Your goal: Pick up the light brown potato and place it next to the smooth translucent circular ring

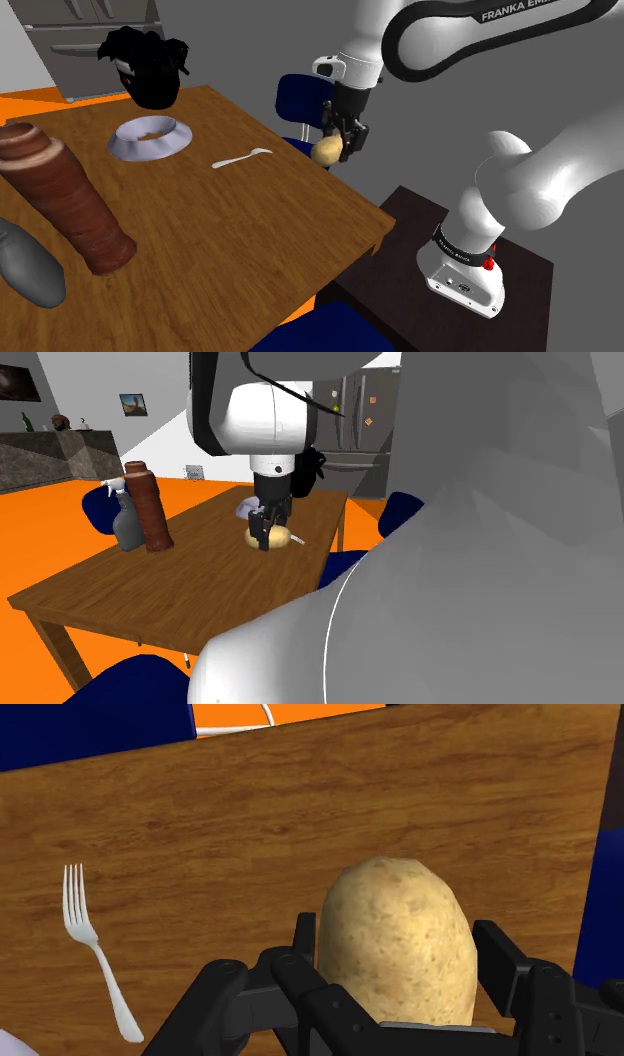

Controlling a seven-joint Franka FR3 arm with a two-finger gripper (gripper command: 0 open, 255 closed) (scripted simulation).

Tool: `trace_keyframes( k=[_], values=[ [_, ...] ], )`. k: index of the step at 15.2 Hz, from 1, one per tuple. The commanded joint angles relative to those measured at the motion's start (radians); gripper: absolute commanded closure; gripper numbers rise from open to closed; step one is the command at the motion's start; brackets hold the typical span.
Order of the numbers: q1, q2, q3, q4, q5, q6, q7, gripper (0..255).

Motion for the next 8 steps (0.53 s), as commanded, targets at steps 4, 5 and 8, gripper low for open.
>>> trace_keyframes(
  k=[4, 5, 8],
  values=[
    [-0.006, 0.216, -0.035, 0.151, -0.005, 0.064, -0.041, 255],
    [-0.006, 0.259, -0.041, 0.185, -0.004, 0.072, -0.049, 255],
    [-0.005, 0.384, -0.060, 0.294, 0.003, 0.087, -0.074, 255]
  ],
)
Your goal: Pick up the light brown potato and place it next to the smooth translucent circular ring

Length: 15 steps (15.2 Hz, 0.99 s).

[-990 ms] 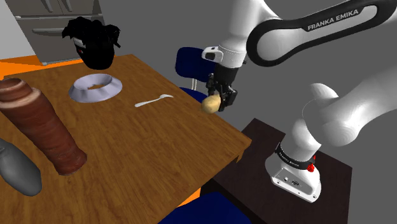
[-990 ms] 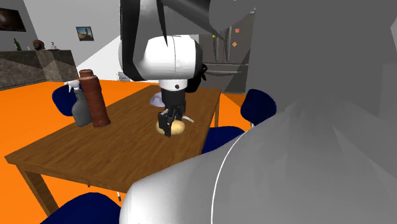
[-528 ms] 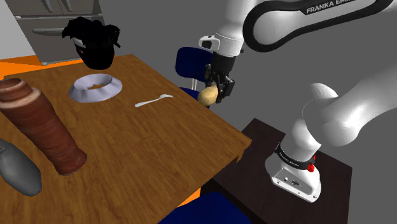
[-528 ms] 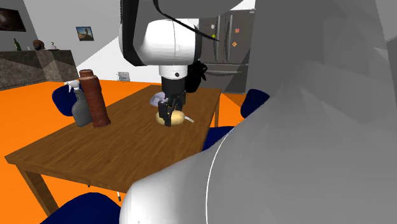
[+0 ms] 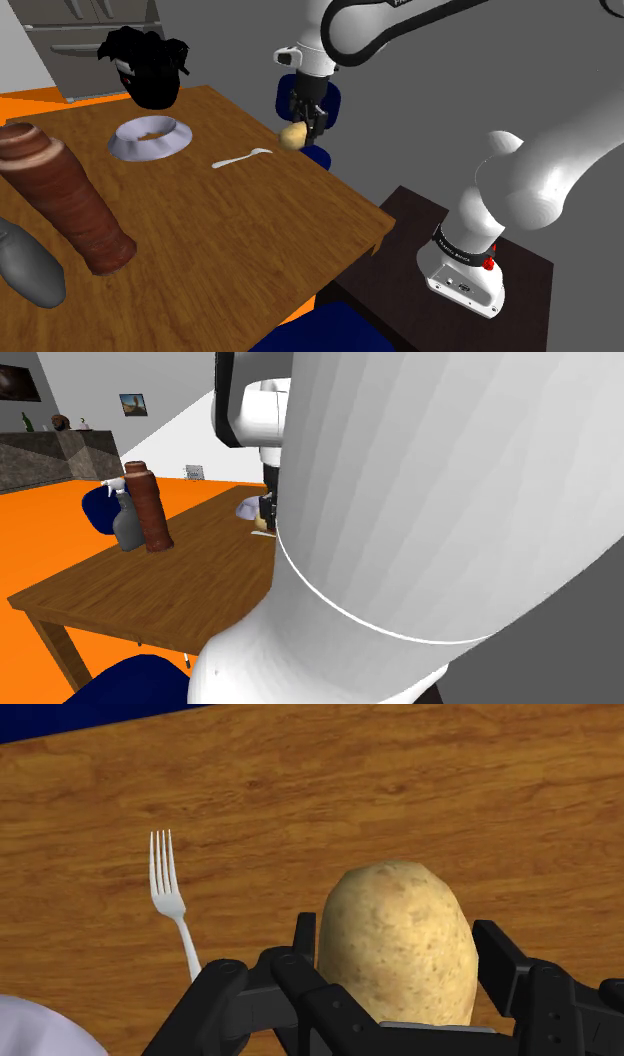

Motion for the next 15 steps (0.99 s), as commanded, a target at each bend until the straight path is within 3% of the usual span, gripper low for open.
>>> trace_keyframes(
  k=[1, 8, 15],
  values=[
    [0.002, 0.088, -0.010, 0.075, 0.007, 0.013, -0.015, 255],
    [-0.005, 0.365, -0.041, 0.370, 0.046, -0.011, -0.075, 255],
    [-0.034, 0.646, -0.053, 0.734, 0.094, -0.099, -0.123, 255]
  ],
)
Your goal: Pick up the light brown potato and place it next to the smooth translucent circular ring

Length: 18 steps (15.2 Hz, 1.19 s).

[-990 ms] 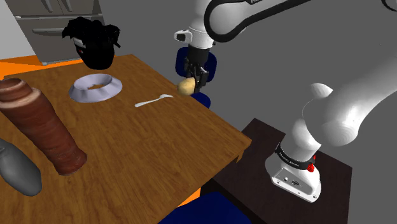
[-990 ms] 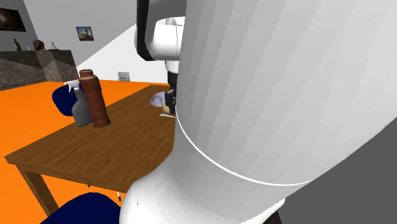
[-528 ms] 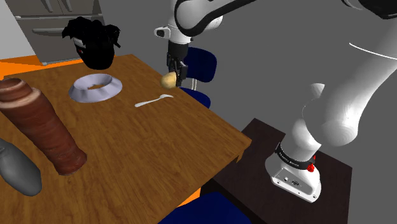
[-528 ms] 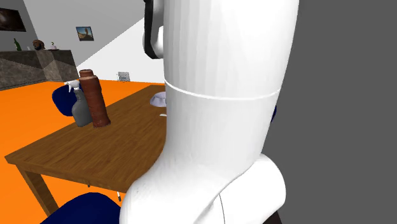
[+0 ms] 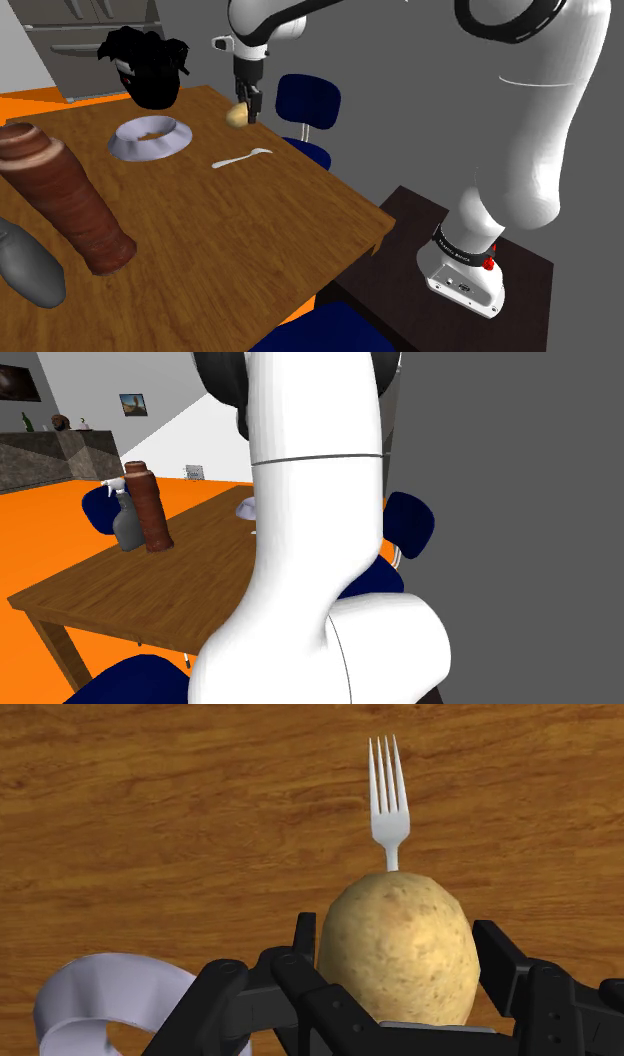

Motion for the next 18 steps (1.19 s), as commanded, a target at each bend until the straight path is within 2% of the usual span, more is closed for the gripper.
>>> trace_keyframes(
  k=[1, 4, 7, 9, 11, 14, 18],
  values=[
    [-0.010, 0.079, 0.000, 0.109, 0.012, -0.031, -0.009, 255],
    [-0.032, 0.217, 0.001, 0.312, 0.030, -0.099, -0.019, 255],
    [-0.060, 0.380, 0.006, 0.568, 0.045, -0.193, -0.022, 255],
    [-0.086, 0.524, 0.012, 0.809, 0.054, -0.289, -0.016, 255],
    [-0.121, 0.722, 0.024, 1.157, 0.060, -0.436, 0.001, 255],
    [-0.110, 0.671, 0.021, 1.024, 0.059, -0.356, -0.008, 255],
    [-0.102, 0.644, 0.020, 0.923, 0.060, -0.282, -0.017, 255]
  ],
)
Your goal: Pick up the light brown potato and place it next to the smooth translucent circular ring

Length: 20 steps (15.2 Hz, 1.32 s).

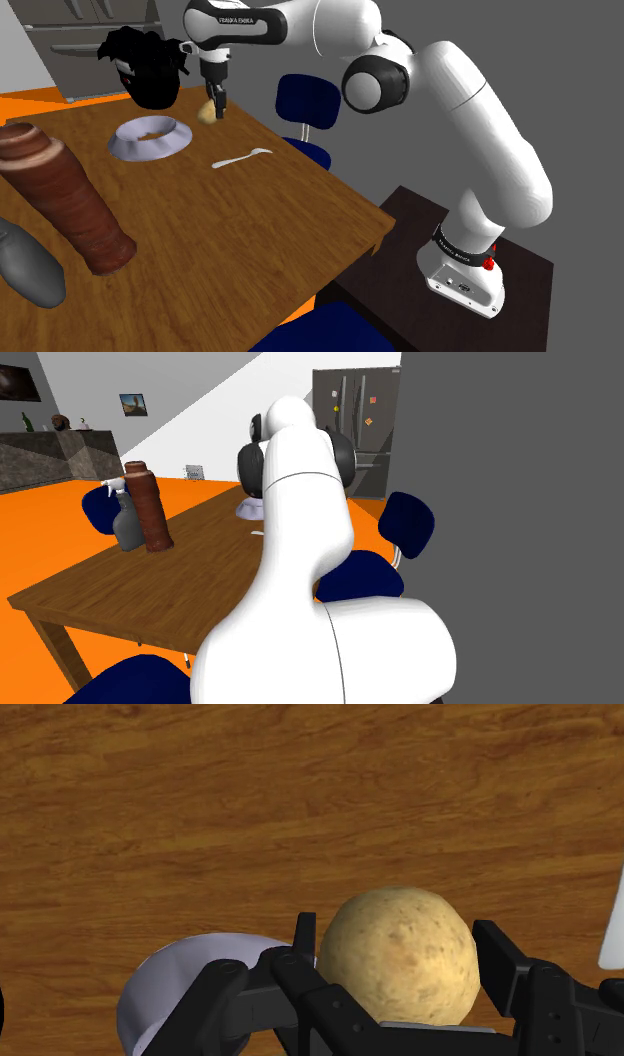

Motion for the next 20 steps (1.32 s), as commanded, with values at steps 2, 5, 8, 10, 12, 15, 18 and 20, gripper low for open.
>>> trace_keyframes(
  k=[2, 5, 8, 10, 12, 15, 18, 20],
  values=[
    [0.005, -0.002, 0.000, -0.047, 0.001, 0.045, -0.003, 255],
    [0.008, -0.006, 0.000, -0.094, 0.002, 0.088, -0.008, 255],
    [0.010, -0.005, 0.001, -0.133, 0.004, 0.128, -0.012, 255],
    [0.012, -0.002, 0.001, -0.155, 0.005, 0.152, -0.015, 255],
    [0.013, 0.002, 0.002, -0.174, 0.007, 0.176, -0.017, 255],
    [0.013, 0.007, 0.002, -0.190, 0.008, 0.196, -0.020, 255],
    [0.013, 0.007, 0.002, -0.190, 0.008, 0.196, -0.019, 255],
    [0.013, 0.007, 0.002, -0.190, 0.008, 0.196, -0.019, 255]
  ],
)
